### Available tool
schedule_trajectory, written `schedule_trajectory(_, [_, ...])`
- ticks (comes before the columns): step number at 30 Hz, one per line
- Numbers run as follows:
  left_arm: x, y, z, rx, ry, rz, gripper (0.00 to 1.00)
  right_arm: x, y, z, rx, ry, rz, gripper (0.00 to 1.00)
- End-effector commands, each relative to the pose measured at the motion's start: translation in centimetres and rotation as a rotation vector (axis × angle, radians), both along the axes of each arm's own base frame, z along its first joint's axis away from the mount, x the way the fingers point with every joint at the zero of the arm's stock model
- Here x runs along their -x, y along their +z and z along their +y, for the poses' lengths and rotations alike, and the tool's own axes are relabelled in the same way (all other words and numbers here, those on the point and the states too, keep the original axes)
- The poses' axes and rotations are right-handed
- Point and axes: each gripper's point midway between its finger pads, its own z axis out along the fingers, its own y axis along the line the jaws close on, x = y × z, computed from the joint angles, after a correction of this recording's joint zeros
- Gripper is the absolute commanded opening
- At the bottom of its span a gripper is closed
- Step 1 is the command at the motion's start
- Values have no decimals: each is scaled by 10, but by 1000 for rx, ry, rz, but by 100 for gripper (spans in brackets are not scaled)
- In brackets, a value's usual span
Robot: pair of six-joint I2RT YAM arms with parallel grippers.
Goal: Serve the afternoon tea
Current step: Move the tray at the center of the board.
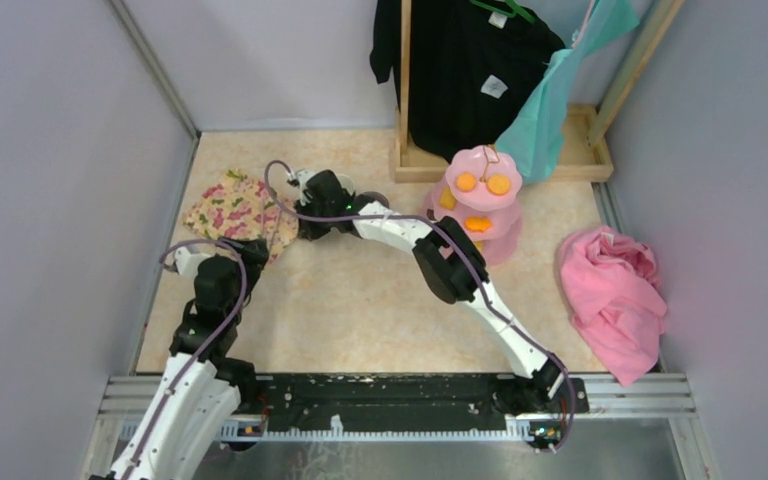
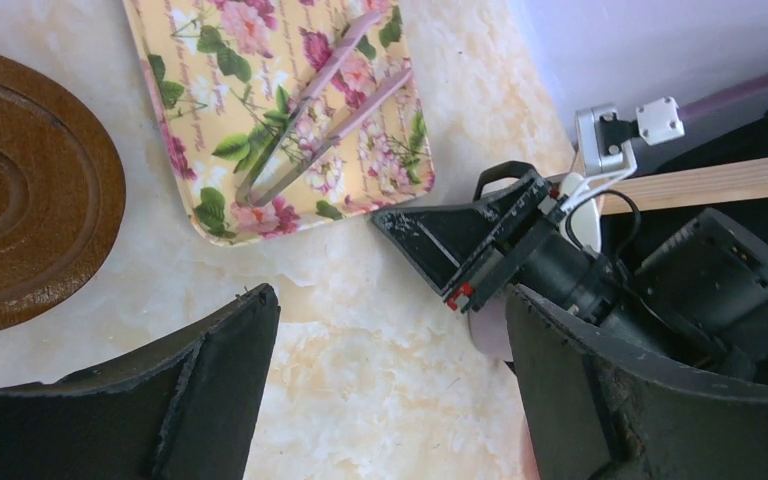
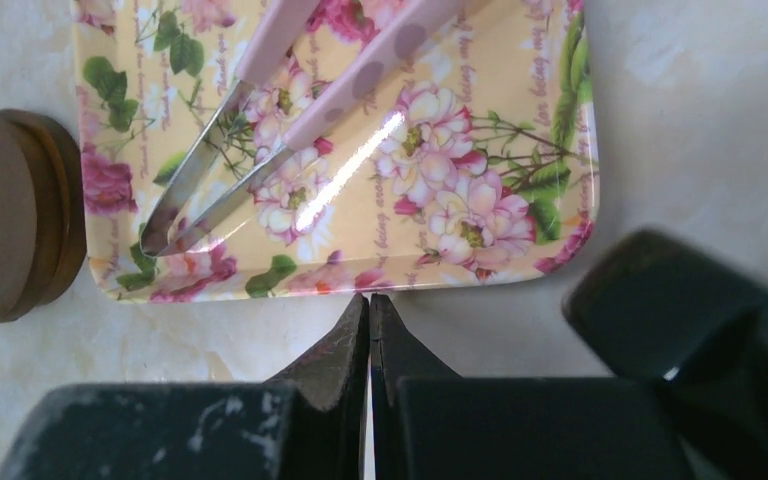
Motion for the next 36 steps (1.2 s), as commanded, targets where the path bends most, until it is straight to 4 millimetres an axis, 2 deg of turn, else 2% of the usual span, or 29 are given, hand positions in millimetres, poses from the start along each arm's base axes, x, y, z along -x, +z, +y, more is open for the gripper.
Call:
schedule_trajectory(1, [3, 20, 5, -27, 6, -46, 89, -15, 47, 22, -60, 56, -118, 0])
schedule_trajectory(4, [5, 24, 9, -37, 24, -46, 89, -23, 66, 26, -75, 55, -159, 1])
schedule_trajectory(7, [6, 21, 16, -52, 57, -37, 89, -21, 80, 24, -90, 60, -169, 5])
schedule_trajectory(8, [6, 19, 18, -54, 72, -33, 89, -16, 74, 21, -84, 62, -156, 7])
schedule_trajectory(10, [7, 13, 23, -71, 97, -16, 90, 0, 90, 16, -124, 80, -148, 13])
schedule_trajectory(14, [3, 8, 30, -77, 144, 13, 94, 39, 100, 11, -157, 124, -129, 26])
schedule_trajectory(18, [-4, 6, 32, -43, 192, 47, 98, 81, 106, 15, -163, 185, -115, 29])
schedule_trajectory(21, [-13, 16, 39, -35, 243, 54, 99, 108, 110, 19, -173, 228, -99, 32])
schedule_trajectory(24, [-17, 25, 54, -30, 328, 70, 99, 127, 110, 21, -197, 245, -86, 35])
schedule_trajectory(28, [-30, 40, 79, -17, 413, 49, 99, 142, 105, 24, -218, 265, -62, 38])
schedule_trajectory(33, [-45, 29, 131, -9, 517, 172, 99, 152, 102, 27, -236, 295, -50, 40])
schedule_trajectory(36, [-47, 9, 155, 37, 547, 246, 98, 152, 101, 28, -242, 297, -50, 40])
